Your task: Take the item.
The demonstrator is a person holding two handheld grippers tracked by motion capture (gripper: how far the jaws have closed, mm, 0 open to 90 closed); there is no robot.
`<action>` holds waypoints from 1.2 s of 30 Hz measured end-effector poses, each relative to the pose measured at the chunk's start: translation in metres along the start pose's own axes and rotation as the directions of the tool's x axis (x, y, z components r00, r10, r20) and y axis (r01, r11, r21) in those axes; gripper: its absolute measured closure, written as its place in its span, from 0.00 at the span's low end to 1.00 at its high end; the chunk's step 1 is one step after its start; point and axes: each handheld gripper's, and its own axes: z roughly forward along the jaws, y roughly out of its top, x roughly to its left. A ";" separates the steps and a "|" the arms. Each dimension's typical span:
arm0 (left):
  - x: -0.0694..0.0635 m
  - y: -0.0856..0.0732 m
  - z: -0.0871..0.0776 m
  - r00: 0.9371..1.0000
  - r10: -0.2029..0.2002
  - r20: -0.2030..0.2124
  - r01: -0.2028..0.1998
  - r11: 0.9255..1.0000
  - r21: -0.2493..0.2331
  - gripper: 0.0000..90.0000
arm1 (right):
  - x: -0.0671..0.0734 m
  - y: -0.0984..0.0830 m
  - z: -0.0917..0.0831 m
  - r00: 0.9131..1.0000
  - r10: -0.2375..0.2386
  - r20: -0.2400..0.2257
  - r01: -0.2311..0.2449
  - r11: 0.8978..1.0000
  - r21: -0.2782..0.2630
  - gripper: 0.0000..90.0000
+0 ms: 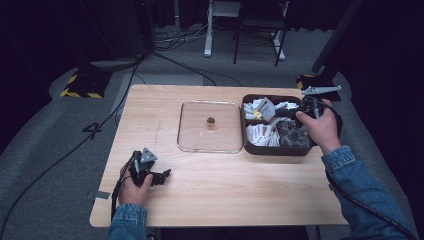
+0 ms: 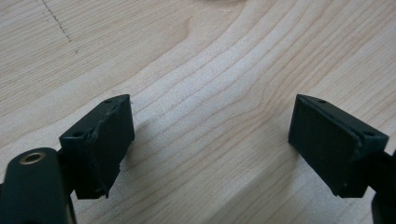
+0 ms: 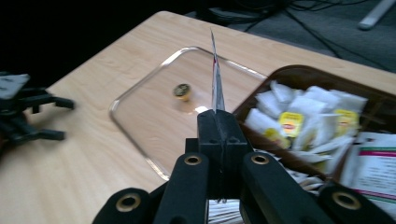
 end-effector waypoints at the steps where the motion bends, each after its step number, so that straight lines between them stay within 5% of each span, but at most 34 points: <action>1: 0.000 0.000 0.000 1.000 0.000 0.000 0.000 1.000 0.000 0.17 | 0.003 -0.001 0.000 1.000 -0.010 -0.012 0.010 1.000 -0.003 1.00; 9: 0.000 0.000 0.000 1.000 0.001 -0.002 -0.001 1.000 -0.001 0.17 | 0.041 -0.010 -0.004 0.992 -0.073 -0.101 0.073 0.997 -0.004 1.00; 17: 0.000 0.000 0.000 1.000 -0.001 -0.001 0.001 1.000 -0.003 0.17 | 0.072 -0.037 -0.005 0.975 -0.070 -0.212 0.063 0.997 -0.039 1.00; 36: 0.000 0.000 0.000 1.000 0.000 -0.001 0.000 1.000 -0.001 0.17 | 0.120 -0.073 0.009 0.946 -0.108 -0.305 0.117 0.993 0.013 1.00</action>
